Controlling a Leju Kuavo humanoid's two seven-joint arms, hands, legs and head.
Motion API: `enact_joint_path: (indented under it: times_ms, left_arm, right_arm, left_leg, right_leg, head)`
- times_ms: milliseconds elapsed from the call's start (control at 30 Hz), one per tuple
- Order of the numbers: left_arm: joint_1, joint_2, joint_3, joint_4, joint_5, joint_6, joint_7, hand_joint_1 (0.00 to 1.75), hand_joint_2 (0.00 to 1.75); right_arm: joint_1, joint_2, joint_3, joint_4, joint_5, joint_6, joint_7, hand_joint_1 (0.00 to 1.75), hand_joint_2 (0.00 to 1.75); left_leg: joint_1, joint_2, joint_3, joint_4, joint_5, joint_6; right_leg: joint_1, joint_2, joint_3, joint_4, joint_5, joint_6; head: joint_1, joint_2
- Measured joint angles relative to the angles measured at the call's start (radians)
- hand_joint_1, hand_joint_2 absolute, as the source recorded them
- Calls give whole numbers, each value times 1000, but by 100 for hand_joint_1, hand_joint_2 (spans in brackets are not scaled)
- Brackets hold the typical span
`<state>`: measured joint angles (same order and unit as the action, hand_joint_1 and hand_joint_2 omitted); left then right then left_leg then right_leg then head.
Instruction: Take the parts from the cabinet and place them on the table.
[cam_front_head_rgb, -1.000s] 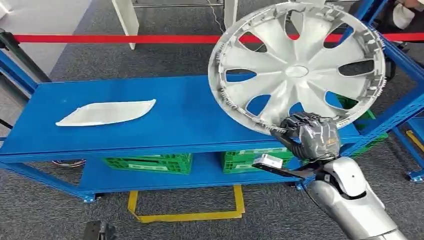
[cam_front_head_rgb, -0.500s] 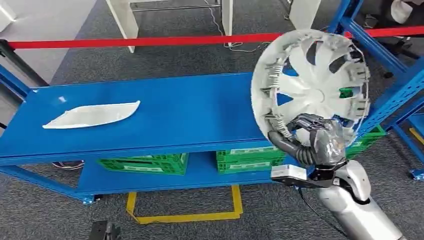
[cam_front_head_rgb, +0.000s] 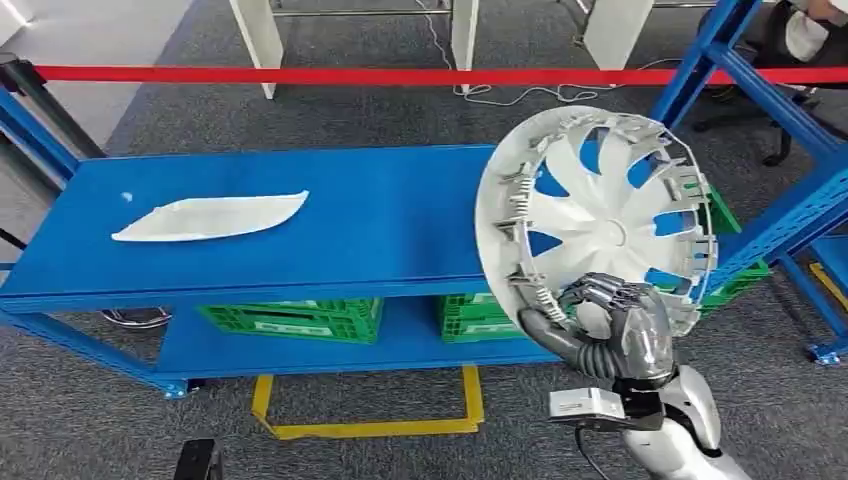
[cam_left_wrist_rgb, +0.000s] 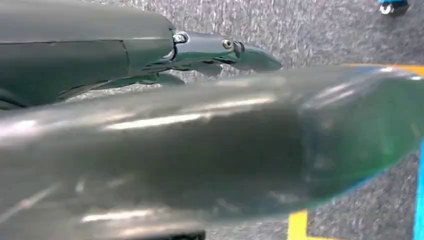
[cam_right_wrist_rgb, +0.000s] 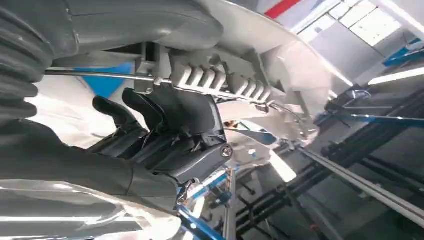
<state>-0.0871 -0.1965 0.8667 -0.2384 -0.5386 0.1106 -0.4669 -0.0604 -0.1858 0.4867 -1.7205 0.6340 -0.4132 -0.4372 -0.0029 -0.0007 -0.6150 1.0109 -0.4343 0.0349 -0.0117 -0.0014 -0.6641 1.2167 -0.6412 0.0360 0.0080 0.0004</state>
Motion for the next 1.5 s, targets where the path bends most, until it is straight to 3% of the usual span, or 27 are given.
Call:
enact_joint_path:
  times_ms: [33,100,200,233,267,333,400,467,533,600,633,700,733,767,867,900,967,1033,1067,1133,1200,1233,1267,1300,1400,1433,1500]
  left_arm:
    - [0,-1,0,0,1,2,0,0,0]
    - [0,-3,1,0,4,5,-2,0,0]
    - [0,-6,2,0,10,5,-7,0,0]
    - [1,-5,2,0,10,5,-9,0,0]
    - [2,-5,2,0,11,8,-13,0,0]
    - [3,-5,4,0,13,17,-16,0,0]
    - [10,-3,8,0,18,23,-11,0,0]
    - [18,-3,10,0,19,26,-5,0,0]
    - [18,-3,11,0,21,26,0,0,0]
    - [18,-3,15,0,21,26,0,0,0]
    - [18,-3,16,0,21,26,0,0,0]
    - [18,-2,17,0,23,26,0,0,0]
    - [16,-1,17,0,24,26,0,0,0]
    - [15,1,18,0,27,24,-1,0,0]
    - [15,-1,18,0,28,15,-11,0,0]
    - [17,-5,19,1,28,15,-16,0,0]
    - [16,-2,21,1,30,15,-19,0,0]
    - [17,-1,26,1,30,17,-19,0,0]
    - [18,0,27,1,30,19,-19,0,0]
    - [18,1,34,1,30,20,-19,0,0]
    - [19,2,37,1,32,20,-19,0,0]
    - [19,3,42,1,35,20,-19,0,0]
    - [19,3,45,1,38,21,-18,0,0]
    - [22,3,46,1,39,23,-18,0,0]
    - [31,3,58,1,42,27,-14,0,0]
    - [32,4,62,1,42,29,-13,0,0]
    - [34,4,67,1,42,29,-12,0,0]
  right_arm:
    - [5,1,1,0,-5,4,-4,175,175]
    - [9,2,3,3,-16,13,-10,175,175]
    - [8,7,3,5,-21,17,-14,175,175]
    - [6,11,4,5,-21,18,-14,175,175]
    - [8,14,5,5,-22,20,-15,175,175]
    - [10,17,6,5,-22,30,-16,175,175]
    - [11,18,6,6,-23,34,-15,175,175]
    - [12,24,6,6,-23,35,-16,175,175]
    - [14,26,7,6,-23,35,-16,175,175]
    - [14,26,7,8,-23,35,-16,175,175]
    - [14,27,7,8,-23,35,-16,175,175]
    - [15,27,7,8,-23,36,-16,175,175]
    - [15,28,7,8,-23,37,-16,175,175]
    - [16,29,7,8,-25,36,-16,175,175]
    - [26,31,7,5,-39,32,-29,175,175]
    - [34,31,6,2,-48,29,-36,175,175]
    - [41,32,6,-1,-58,27,-43,175,175]
    - [50,33,6,-4,-64,26,-50,175,175]
    - [54,35,6,-4,-68,27,-53,175,175]
    - [59,38,6,-4,-76,27,-60,175,175]
    - [57,43,6,-4,-86,29,-63,175,175]
    - [55,48,6,-3,-92,29,-66,175,175]
    - [51,52,6,-3,-92,29,-68,175,175]
    - [49,56,7,-3,-93,30,-69,175,175]
    - [45,72,7,5,-105,30,-77,175,175]
    - [43,75,7,8,-108,30,-79,175,175]
    - [43,81,7,11,-110,31,-81,175,175]
  left_leg:
    - [-1,1,-10,0,7,0]
    - [0,2,-29,2,22,-2]
    - [4,1,-60,8,48,-15]
    - [-1,-1,-68,11,54,-22]
    - [-2,-1,-70,14,64,-26]
    - [0,-2,-71,10,83,-34]
    - [4,-3,-76,14,74,-47]
    - [4,-2,-98,102,-44,-57]
    - [4,-2,-131,264,-146,-61]
    - [4,-2,-115,322,-144,-57]
    - [3,-2,-82,291,-116,-50]
    - [-4,-4,34,130,-69,-25]
    - [-12,-8,94,40,-84,-5]
    - [-12,-6,121,-12,-97,0]
    - [-25,-7,111,-21,-75,2]
    - [-14,-2,108,-40,-58,5]
    - [-12,2,86,-42,-37,17]
    - [-12,4,56,-40,-14,16]
    - [-12,5,39,-38,-2,15]
    - [-11,6,5,-34,20,10]
    - [-7,6,-28,-23,37,1]
    - [-5,6,-43,-12,46,-5]
    - [-11,5,-59,-3,52,-12]
    - [-9,6,-64,1,60,-16]
    - [-8,4,-71,0,92,-30]
    - [-3,2,-79,10,64,-38]
    - [0,2,-98,96,-48,-48]
  right_leg:
    - [0,0,-19,68,-32,3]
    - [-1,0,-6,90,-21,7]
    - [-6,-1,155,-139,81,13]
    - [-6,0,199,-209,52,15]
    - [-2,6,207,-218,58,-3]
    - [2,8,182,-211,65,-9]
    - [-3,1,171,-213,81,-29]
    - [-1,0,157,-213,101,-43]
    - [2,-1,132,-209,125,-45]
    - [7,-3,101,-204,143,-46]
    - [10,-3,86,-201,151,-46]
    - [17,-1,66,-200,167,-47]
    - [15,-2,62,-200,173,-46]
    - [20,-2,57,-199,181,-39]
    - [7,-4,48,-207,208,-19]
    - [9,-2,42,-203,200,-14]
    - [8,0,15,-153,116,-6]
    - [3,0,-21,3,7,1]
    - [2,0,-32,65,-13,6]
    - [-3,-1,-1,74,34,12]
    - [-6,-1,88,-34,107,17]
    - [-10,-1,157,-130,112,19]
    - [-5,0,216,-213,73,22]
    - [-3,3,226,-249,54,6]
    - [1,1,186,-226,74,-15]
    - [-5,-6,178,-226,84,-24]
    - [-4,-6,167,-224,102,-40]
  head:
    - [0,0]
    - [0,0]
    - [1,0]
    - [2,0]
    - [-2,0]
    - [1,0]
    - [5,0]
    - [0,0]
    - [0,0]
    - [-1,0]
    - [0,0]
    - [0,0]
    - [1,0]
    - [2,0]
    - [-1,0]
    - [0,0]
    - [4,0]
    - [3,0]
    - [4,0]
    - [3,0]
    - [3,0]
    - [3,0]
    - [5,0]
    - [2,0]
    - [4,0]
    - [4,0]
    - [-3,0]
